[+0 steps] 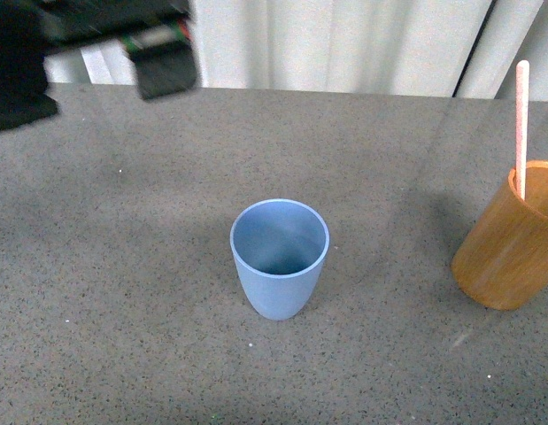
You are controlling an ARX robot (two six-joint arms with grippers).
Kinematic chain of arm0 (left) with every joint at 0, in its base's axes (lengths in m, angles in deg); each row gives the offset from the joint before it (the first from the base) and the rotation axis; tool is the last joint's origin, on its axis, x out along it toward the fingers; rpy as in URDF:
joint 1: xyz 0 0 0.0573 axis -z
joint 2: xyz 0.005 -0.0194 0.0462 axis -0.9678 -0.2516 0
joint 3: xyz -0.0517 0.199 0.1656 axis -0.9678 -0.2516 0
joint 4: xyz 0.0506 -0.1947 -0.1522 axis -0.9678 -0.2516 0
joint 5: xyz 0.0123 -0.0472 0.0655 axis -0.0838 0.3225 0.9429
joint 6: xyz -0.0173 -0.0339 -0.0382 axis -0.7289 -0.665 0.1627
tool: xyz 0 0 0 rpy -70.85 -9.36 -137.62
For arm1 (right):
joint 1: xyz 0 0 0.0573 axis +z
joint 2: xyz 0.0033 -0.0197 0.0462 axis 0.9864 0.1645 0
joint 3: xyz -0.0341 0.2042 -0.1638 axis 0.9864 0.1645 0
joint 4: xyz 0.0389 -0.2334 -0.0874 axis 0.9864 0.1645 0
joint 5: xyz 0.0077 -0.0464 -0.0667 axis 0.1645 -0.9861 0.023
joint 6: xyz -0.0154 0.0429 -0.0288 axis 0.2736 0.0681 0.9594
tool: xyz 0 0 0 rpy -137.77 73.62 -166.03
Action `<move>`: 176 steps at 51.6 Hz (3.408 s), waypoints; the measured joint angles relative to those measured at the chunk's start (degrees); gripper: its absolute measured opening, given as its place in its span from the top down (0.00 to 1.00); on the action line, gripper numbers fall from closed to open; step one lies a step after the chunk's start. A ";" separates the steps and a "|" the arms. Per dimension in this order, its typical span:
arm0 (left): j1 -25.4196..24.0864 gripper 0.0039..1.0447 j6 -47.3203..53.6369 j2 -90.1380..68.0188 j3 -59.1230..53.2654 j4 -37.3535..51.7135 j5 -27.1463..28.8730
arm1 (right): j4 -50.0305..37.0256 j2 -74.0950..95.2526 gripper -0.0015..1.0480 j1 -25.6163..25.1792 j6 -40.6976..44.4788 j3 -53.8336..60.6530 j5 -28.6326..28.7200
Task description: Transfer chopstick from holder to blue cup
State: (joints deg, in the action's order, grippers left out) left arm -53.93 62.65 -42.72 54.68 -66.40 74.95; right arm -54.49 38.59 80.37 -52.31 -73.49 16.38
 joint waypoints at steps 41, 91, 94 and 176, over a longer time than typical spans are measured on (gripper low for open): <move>-6.95 0.41 20.31 8.87 -21.81 44.72 -0.63 | 0.00 0.00 0.10 0.00 0.00 0.00 -0.04; -21.38 0.97 24.92 39.56 -41.53 36.28 -14.01 | 0.00 0.00 0.10 0.00 0.00 0.00 0.00; -21.38 0.97 24.92 41.83 -41.53 34.47 -14.01 | 0.00 0.00 0.10 0.00 0.00 0.00 -0.02; -21.38 0.97 24.92 81.35 -41.59 -3.91 -14.05 | 0.00 0.00 0.10 0.00 0.00 0.00 -0.02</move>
State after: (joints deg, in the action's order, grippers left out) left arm -75.31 87.56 38.63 13.08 -70.31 60.90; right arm -54.49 38.59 80.37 -52.31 -73.49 16.36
